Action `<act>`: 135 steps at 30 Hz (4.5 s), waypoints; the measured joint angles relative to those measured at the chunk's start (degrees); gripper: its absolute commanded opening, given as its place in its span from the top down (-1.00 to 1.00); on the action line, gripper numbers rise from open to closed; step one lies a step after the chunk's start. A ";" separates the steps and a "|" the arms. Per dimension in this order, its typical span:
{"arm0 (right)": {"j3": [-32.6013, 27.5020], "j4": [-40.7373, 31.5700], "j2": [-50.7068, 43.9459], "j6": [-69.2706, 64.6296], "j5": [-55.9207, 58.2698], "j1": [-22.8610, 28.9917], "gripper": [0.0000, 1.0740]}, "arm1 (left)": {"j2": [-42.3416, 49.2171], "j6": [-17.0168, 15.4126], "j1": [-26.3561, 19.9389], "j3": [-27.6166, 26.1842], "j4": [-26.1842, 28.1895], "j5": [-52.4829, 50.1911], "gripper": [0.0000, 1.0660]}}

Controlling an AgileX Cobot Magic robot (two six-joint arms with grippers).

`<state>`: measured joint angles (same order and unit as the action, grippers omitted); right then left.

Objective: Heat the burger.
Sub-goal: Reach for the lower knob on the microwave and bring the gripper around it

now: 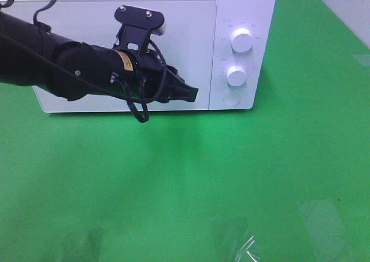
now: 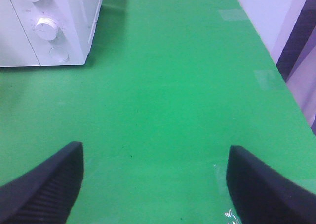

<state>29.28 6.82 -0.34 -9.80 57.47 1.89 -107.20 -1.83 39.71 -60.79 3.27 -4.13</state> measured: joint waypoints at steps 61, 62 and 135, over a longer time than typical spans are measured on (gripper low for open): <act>0.00 0.00 0.00 0.00 0.00 0.00 -0.41 | 46.24 3.32 -37.70 12.20 -1.26 73.11 -0.87; 0.00 0.00 0.00 0.00 0.00 0.00 -0.41 | 46.24 3.32 -37.70 12.20 -1.26 73.11 -0.87; 2.01 -1.49 6.88 0.06 -17.76 0.00 -0.41 | 107.49 7.68 -37.70 31.68 -0.34 64.63 -0.87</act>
<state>31.28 5.33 6.53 -9.74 39.71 1.89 0.29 5.84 2.01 -29.11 2.92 60.50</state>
